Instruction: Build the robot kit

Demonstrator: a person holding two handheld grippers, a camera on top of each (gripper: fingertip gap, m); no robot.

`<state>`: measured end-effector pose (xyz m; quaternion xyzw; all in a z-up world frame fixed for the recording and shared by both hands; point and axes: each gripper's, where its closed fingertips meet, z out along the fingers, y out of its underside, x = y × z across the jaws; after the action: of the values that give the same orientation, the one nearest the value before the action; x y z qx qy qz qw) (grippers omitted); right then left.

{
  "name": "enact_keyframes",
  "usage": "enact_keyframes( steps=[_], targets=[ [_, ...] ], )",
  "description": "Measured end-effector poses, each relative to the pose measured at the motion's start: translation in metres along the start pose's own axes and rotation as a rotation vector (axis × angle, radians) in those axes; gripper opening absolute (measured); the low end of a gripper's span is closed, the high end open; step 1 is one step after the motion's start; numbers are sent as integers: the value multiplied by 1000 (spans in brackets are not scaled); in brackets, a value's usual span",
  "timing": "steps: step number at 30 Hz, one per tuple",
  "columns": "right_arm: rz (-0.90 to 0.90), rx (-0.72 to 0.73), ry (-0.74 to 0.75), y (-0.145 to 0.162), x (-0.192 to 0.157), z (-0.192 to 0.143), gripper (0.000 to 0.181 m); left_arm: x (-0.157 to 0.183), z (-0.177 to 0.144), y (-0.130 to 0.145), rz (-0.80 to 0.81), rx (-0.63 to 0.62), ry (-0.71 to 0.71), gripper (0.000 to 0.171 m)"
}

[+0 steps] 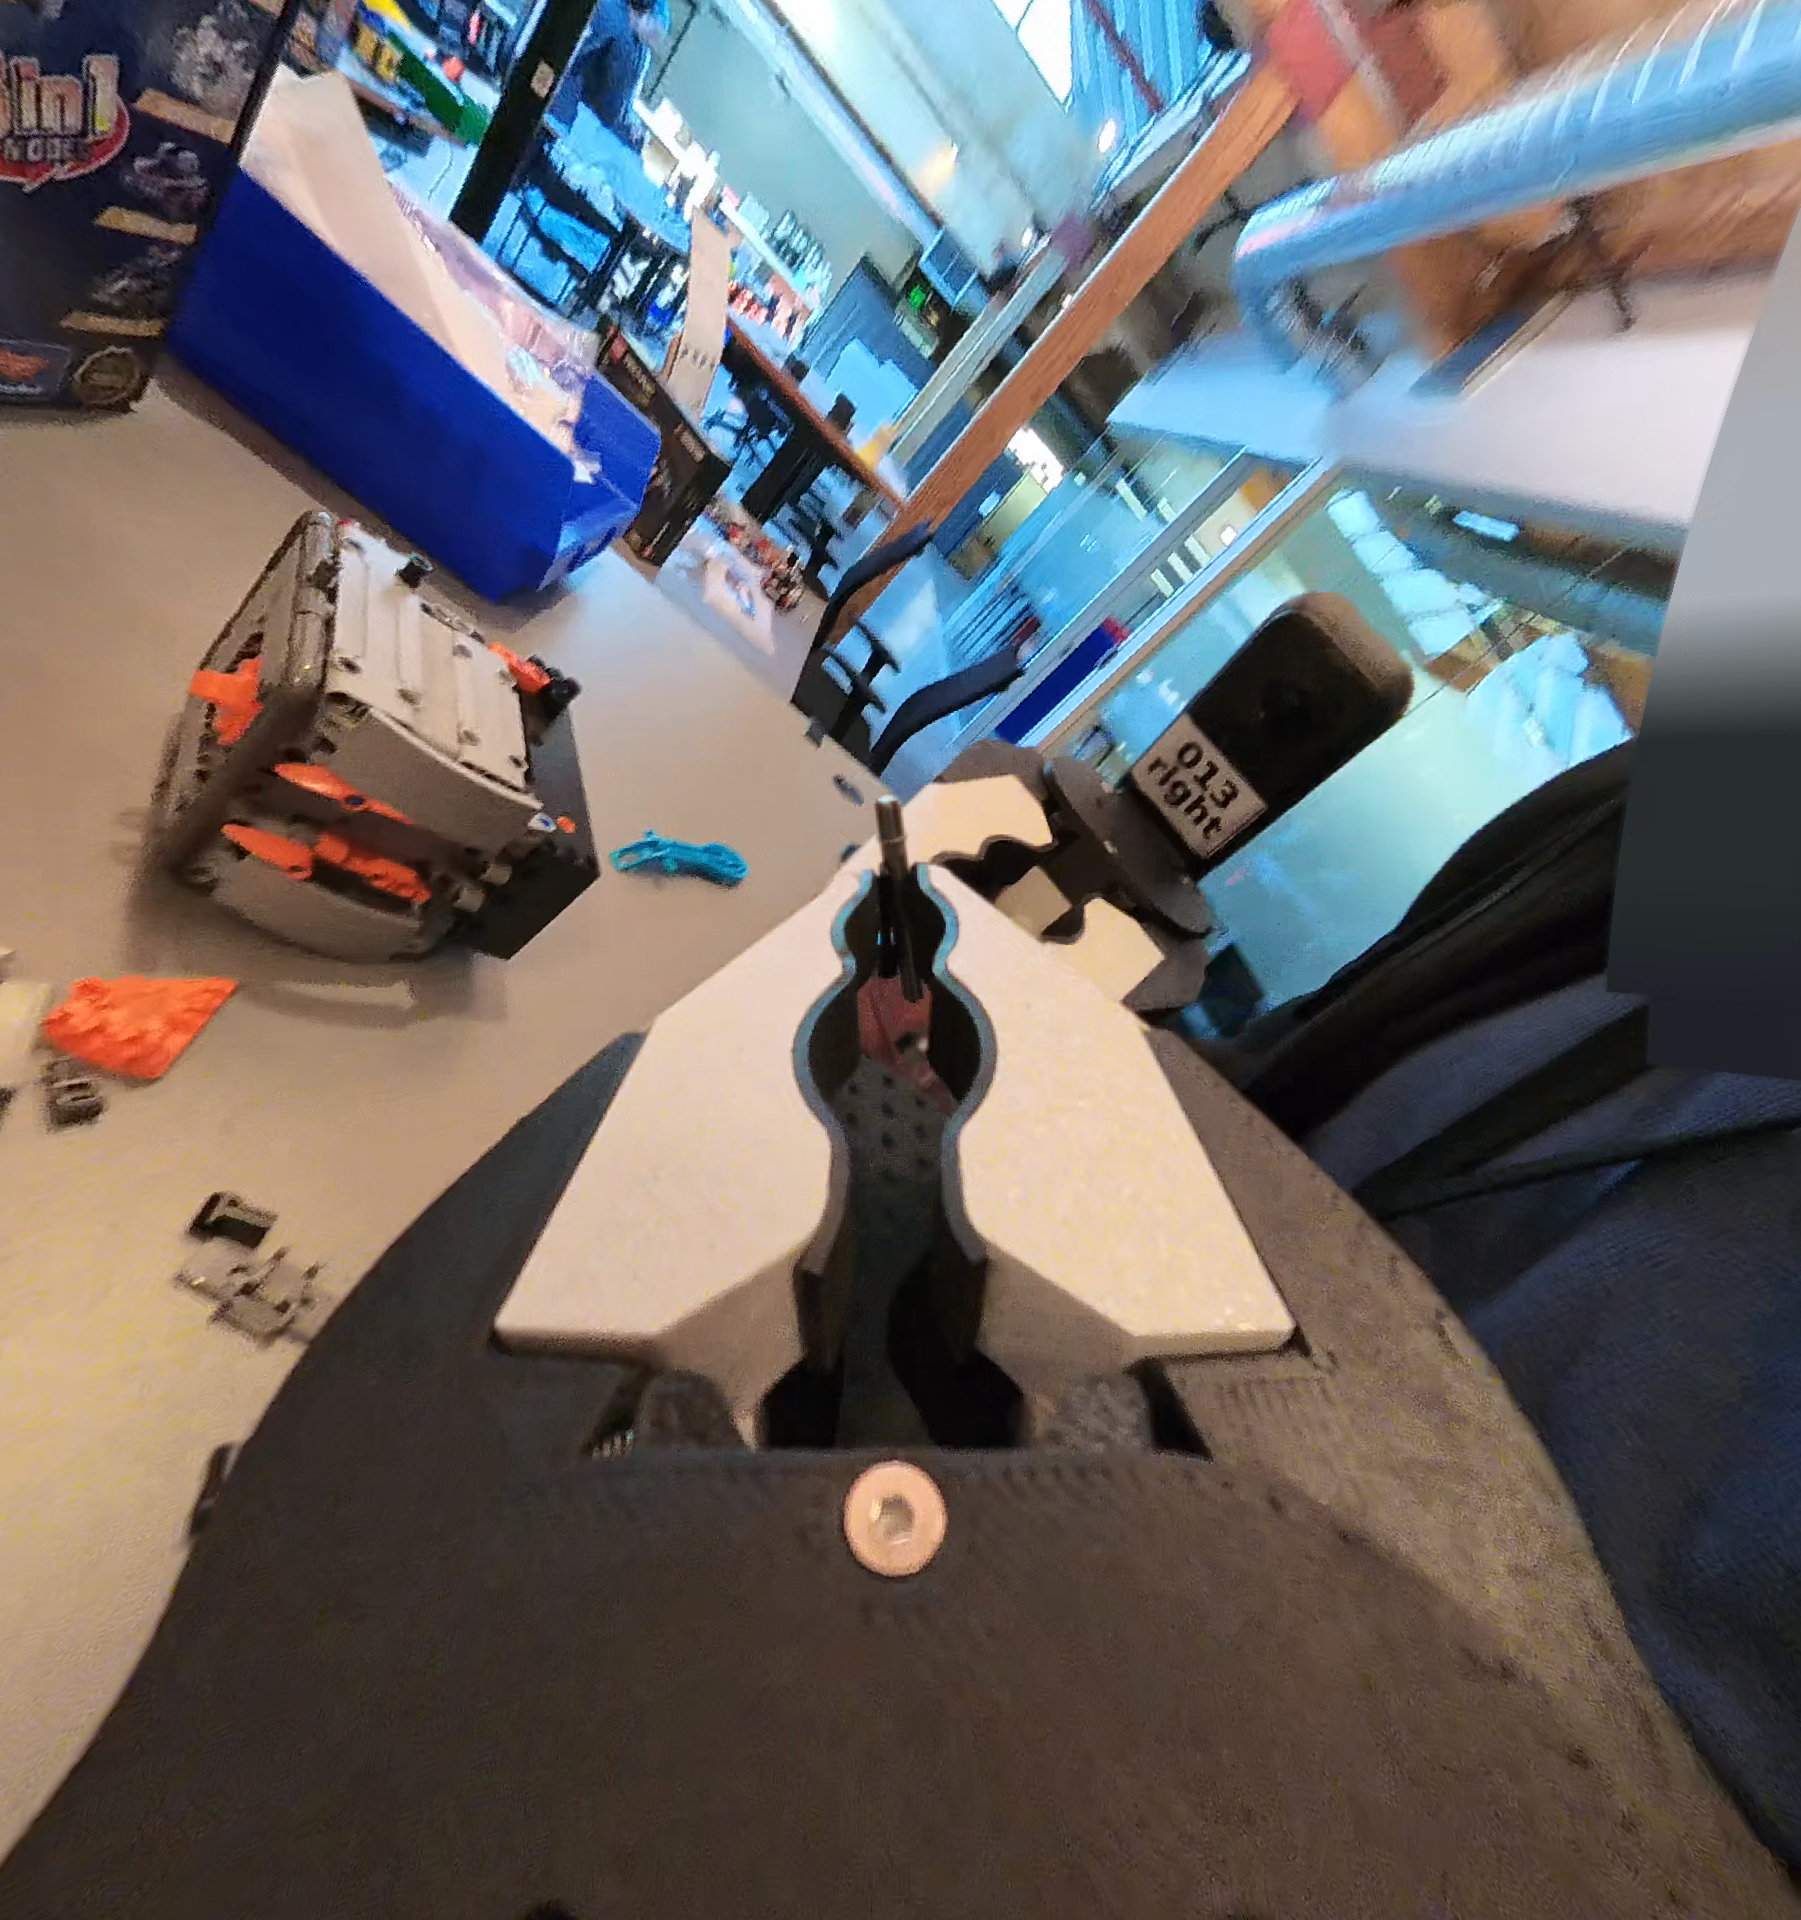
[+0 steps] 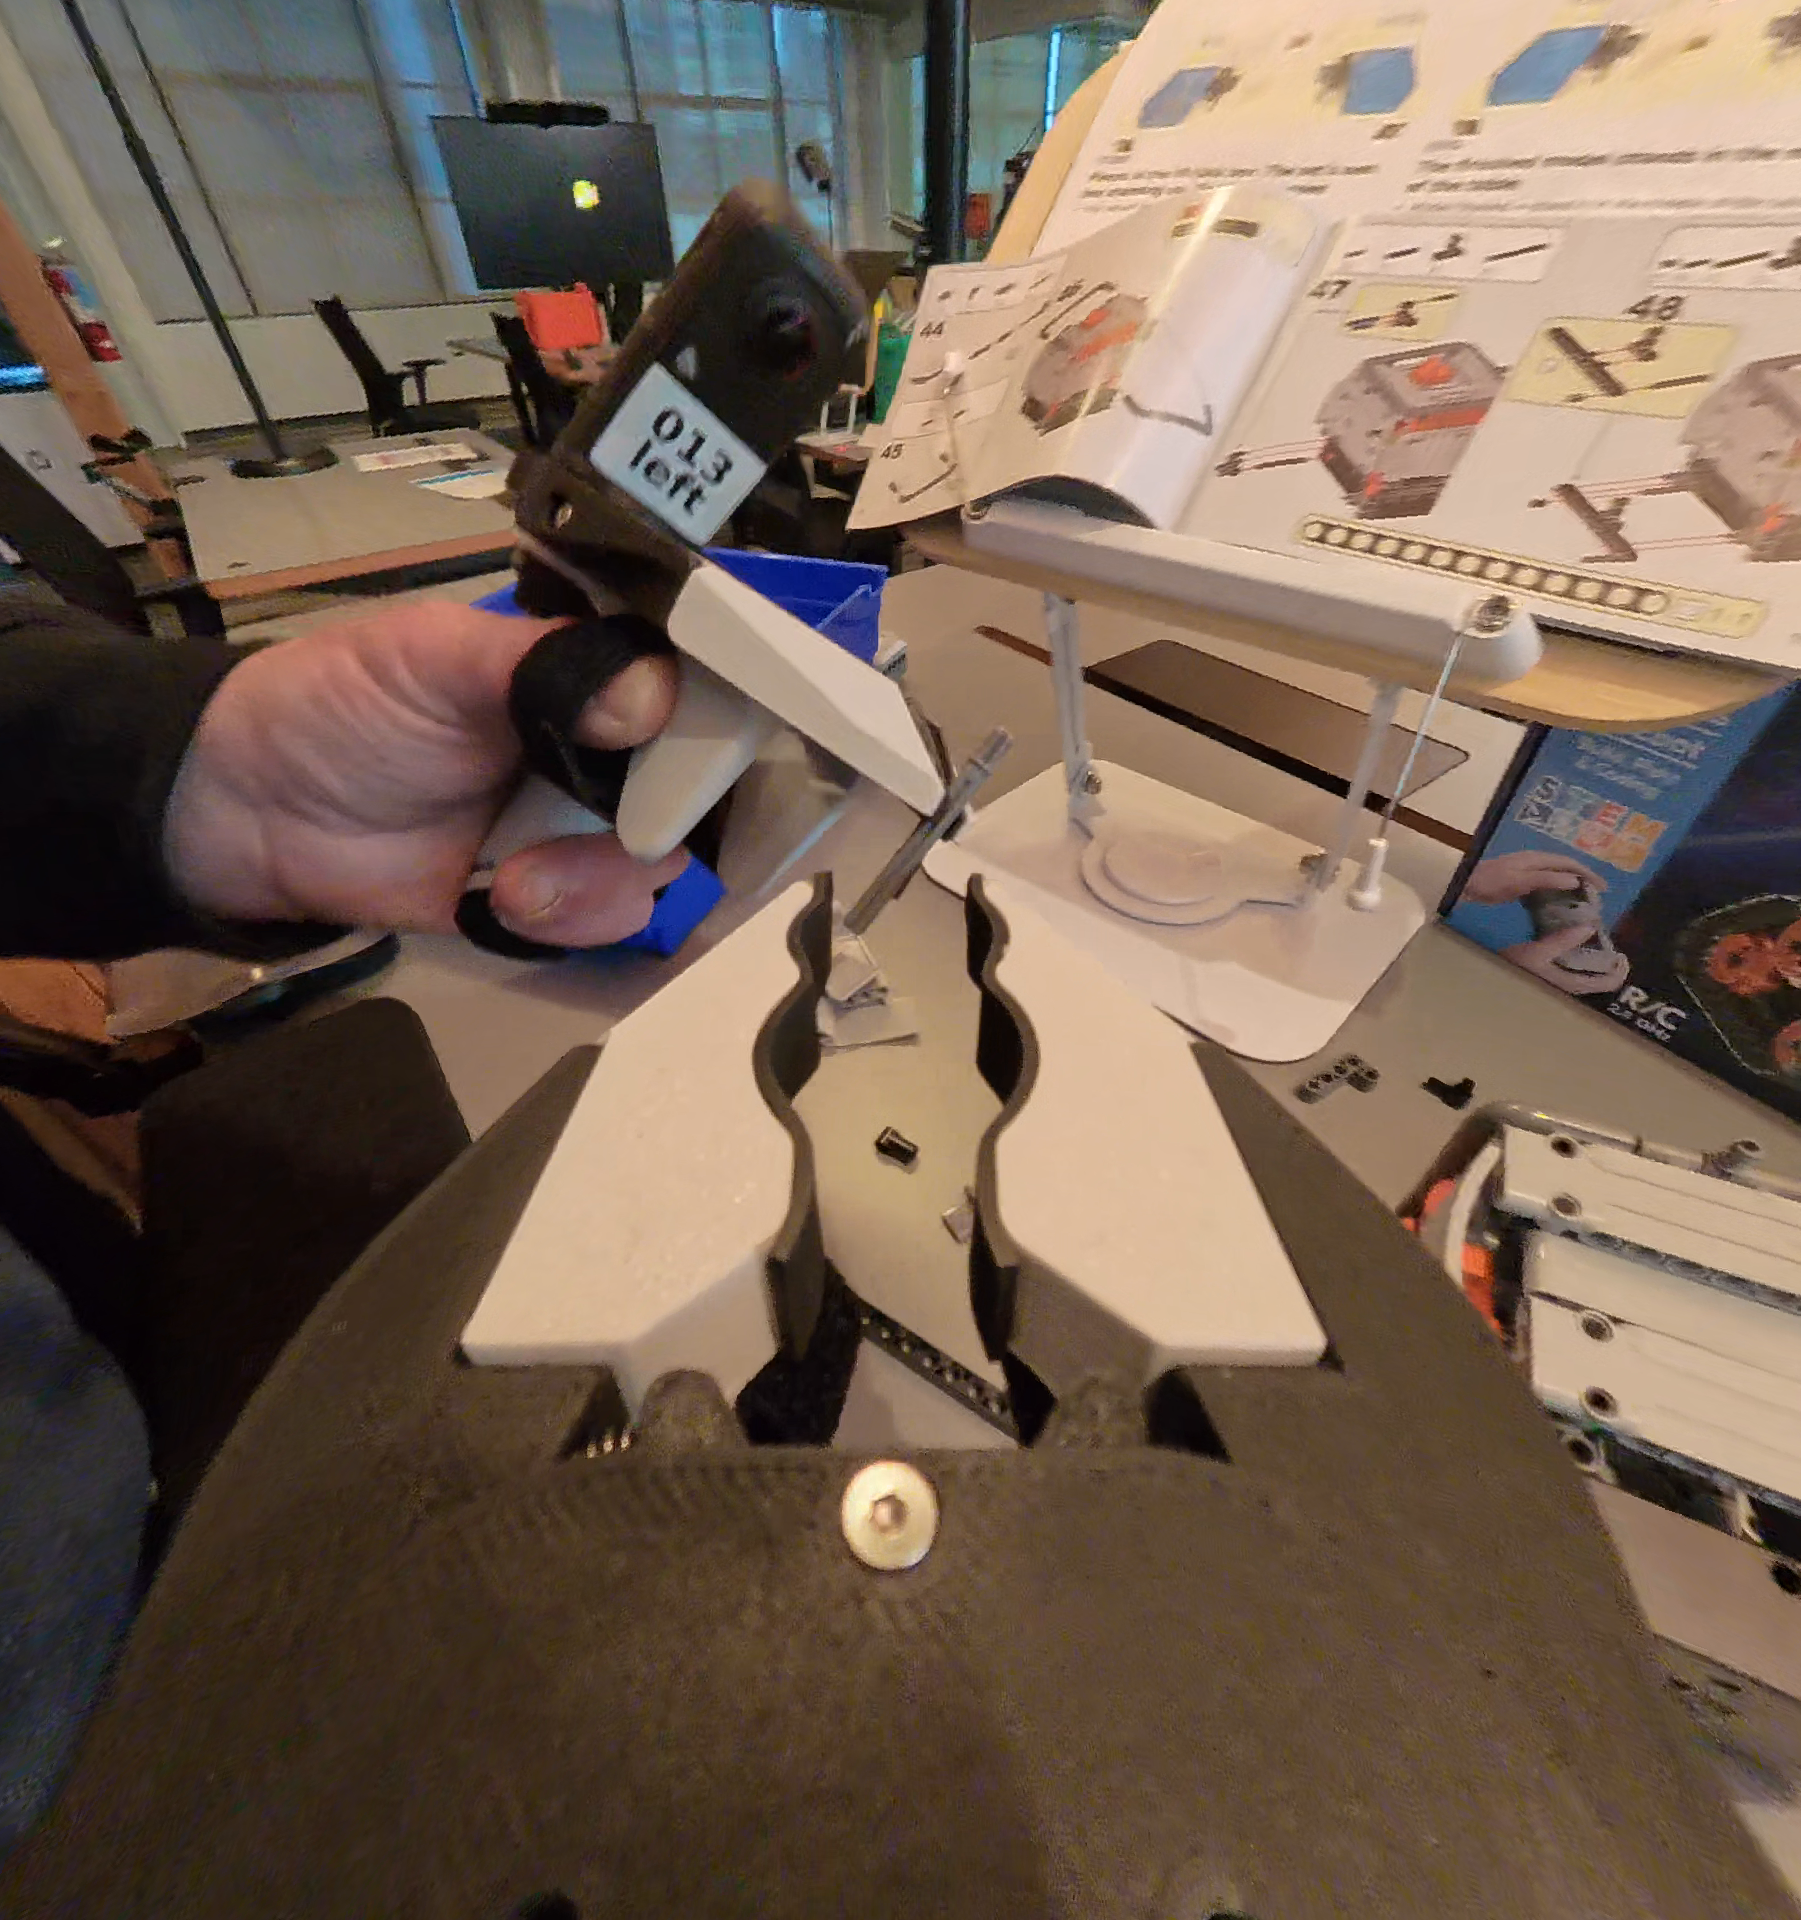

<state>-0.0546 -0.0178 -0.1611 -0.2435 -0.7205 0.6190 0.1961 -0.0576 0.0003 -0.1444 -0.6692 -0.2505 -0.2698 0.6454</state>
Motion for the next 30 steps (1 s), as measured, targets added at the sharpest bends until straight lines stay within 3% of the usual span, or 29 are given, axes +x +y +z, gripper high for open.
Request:
enact_keyframes(
  steps=[5, 15, 23, 30],
  targets=[
    [68, 19, 7, -2, 10, -8, 6, -3, 10, -8, -51, 87, 37, 3],
    [157, -50, -46, 19, 17, -9, 1, -16, 13, 3, -95, 116, 36, 2],
    [225, -202, -129, 60, 11, -5, 0, -39, 7, 38, -179, 61, -49, 3],
    [284, -320, -119, 96, 16, -24, 0, -60, 5, 85, -206, -110, -175, 4]
  ],
)
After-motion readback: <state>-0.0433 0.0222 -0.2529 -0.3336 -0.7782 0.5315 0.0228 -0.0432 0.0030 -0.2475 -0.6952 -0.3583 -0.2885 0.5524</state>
